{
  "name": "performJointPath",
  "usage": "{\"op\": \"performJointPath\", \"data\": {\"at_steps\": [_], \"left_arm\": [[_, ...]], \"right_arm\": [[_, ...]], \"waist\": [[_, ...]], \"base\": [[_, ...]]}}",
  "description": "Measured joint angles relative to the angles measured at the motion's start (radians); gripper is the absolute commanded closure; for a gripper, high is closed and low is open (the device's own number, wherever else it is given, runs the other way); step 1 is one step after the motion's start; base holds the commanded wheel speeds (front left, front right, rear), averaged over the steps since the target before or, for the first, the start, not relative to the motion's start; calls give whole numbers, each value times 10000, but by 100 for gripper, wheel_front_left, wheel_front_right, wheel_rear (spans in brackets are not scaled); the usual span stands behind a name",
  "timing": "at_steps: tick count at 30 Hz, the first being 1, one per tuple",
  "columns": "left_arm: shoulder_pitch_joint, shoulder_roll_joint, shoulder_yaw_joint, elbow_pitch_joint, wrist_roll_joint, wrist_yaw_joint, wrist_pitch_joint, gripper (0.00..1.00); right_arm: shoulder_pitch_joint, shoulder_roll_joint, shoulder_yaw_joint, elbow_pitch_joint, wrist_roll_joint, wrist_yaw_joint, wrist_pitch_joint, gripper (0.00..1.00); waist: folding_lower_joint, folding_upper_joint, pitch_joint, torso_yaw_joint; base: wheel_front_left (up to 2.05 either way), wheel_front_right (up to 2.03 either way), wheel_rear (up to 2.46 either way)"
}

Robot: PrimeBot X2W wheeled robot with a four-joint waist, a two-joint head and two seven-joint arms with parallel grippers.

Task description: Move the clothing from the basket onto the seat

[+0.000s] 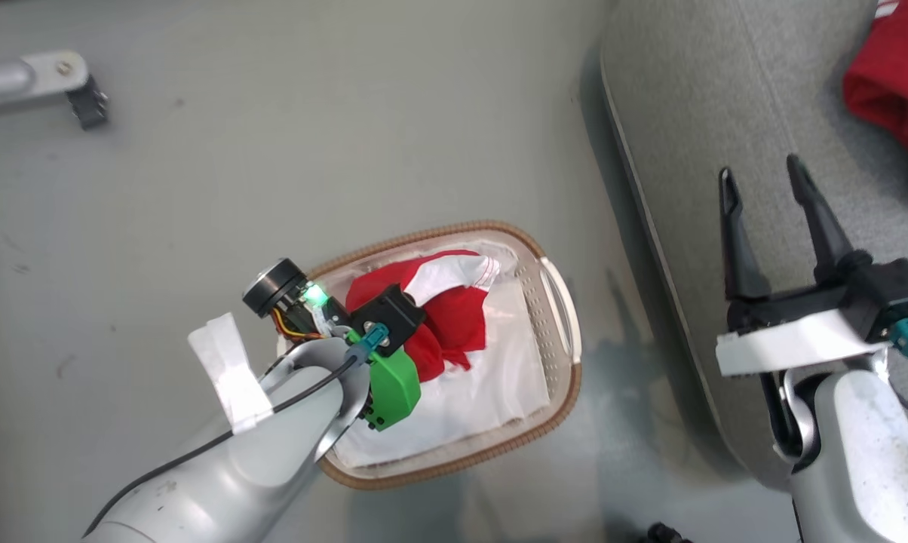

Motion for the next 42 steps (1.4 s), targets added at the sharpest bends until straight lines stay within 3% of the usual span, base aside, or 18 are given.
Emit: {"op": "performJointPath", "data": {"at_steps": [7,18,24,32,42], "left_arm": [[129,963,121,-1755,52,71,125,100],[-885,2905,719,-4652,-65,73,1760,100],[-1563,3549,1093,-5825,-104,69,2418,100],[-2092,3777,1373,-6245,-247,111,2834,100],[-2265,3659,1262,-6938,-276,109,2968,100]], "right_arm": [[810,-2,416,546,-192,0,0,0],[1437,-2,1185,1041,-188,-2,0,0],[1484,-6,1392,1108,-186,-2,0,0],[1192,-2,2426,1223,-67,0,0,0],[815,-6,3250,1254,125,-2,0,0]], "waist": [[0,0,-1611,419],[-1,0,-3910,784],[-1,0,-4636,853],[-1,0,-4801,823],[-1,0,-4857,963]], "base": [[0,0,0],[0,0,0],[0,0,0],[0,0,0],[0,0,0]]}}
